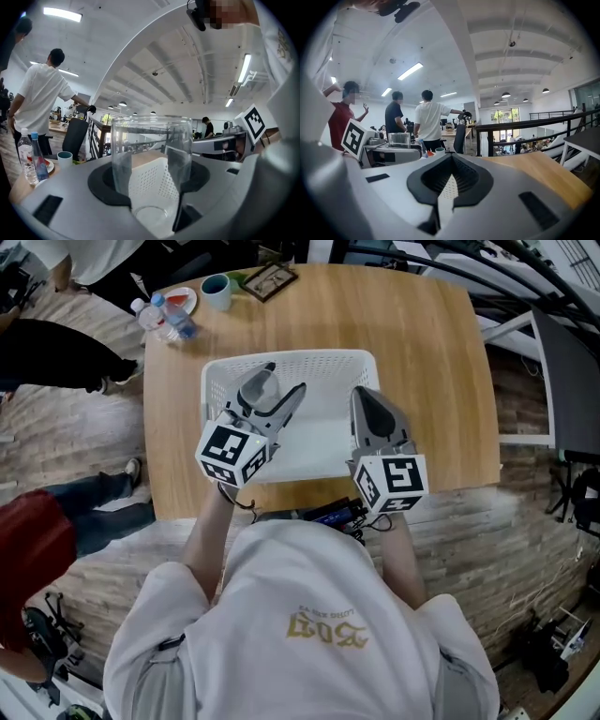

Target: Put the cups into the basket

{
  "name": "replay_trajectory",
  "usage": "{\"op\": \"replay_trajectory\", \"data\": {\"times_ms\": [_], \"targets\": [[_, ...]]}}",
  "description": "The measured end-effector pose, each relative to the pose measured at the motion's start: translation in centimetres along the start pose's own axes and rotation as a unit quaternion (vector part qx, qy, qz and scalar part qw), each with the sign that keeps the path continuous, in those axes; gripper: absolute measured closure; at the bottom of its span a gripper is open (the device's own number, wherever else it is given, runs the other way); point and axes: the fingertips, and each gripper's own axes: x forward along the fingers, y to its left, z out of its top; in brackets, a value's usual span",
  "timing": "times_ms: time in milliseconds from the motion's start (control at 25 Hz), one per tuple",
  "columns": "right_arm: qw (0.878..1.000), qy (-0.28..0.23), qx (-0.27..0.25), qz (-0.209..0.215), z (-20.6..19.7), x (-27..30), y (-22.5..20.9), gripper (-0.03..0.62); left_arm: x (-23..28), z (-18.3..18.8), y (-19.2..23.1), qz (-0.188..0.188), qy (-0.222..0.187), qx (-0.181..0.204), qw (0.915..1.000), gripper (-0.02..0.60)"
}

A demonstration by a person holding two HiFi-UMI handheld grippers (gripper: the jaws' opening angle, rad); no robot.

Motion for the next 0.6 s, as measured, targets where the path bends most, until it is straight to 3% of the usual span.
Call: {"op": "replay_trajectory", "data": {"times_ms": [280, 600], "targets": [[1.0, 0.006, -0.011, 0.023, -0.3, 1.9, 0.5, 0.585, 2.2, -3.2, -0.1, -0.019, 0.06, 0.053, 0.9966, 0.318], [0.999, 0.023, -0.009, 0.039, -1.6, 3.5, 0.8, 0.585, 3.2, -4.8, 0.5, -0.019, 0.061, 0.042, 0.9971, 0.318]]}}
